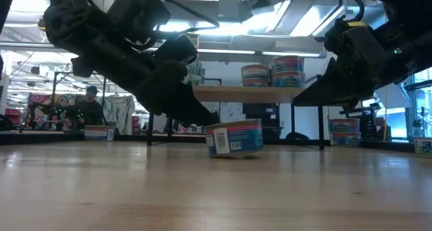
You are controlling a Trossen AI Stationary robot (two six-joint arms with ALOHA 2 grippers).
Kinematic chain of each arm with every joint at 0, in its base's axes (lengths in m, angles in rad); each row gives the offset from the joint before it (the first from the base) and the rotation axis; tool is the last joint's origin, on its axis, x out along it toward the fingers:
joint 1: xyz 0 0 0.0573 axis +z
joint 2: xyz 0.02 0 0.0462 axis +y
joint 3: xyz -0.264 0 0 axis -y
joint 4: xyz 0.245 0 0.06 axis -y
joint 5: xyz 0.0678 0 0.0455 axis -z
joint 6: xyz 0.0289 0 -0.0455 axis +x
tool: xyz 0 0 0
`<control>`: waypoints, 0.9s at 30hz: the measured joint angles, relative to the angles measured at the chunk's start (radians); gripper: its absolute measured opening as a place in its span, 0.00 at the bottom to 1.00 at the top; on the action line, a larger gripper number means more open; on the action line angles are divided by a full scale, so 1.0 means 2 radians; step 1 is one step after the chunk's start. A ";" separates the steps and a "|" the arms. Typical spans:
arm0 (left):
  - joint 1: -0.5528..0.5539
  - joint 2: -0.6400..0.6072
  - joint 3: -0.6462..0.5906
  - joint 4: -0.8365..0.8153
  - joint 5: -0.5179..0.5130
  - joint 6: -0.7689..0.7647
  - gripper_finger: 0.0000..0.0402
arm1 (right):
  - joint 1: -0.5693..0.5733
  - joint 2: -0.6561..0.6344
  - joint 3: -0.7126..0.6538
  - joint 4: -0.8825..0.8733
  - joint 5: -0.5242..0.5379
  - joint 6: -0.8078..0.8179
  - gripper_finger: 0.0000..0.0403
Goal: Stack canned seafood by type on shelf
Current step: Put the blue pink tuna can on the shelf aligned with the other blue pink tuna can
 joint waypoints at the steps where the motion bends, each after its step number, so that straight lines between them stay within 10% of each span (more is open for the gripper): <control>1: 0.000 0.000 0.000 0.001 0.000 0.000 0.18 | 0.000 0.000 0.000 0.000 0.000 0.000 0.02; 10: 0.000 0.000 -0.001 0.003 0.003 0.003 0.18 | 0.000 0.000 0.000 0.003 -0.022 -0.029 0.06; 27: 0.000 0.000 -0.003 0.004 0.003 0.005 0.18 | 0.000 0.059 0.095 -0.057 -0.065 -0.476 0.73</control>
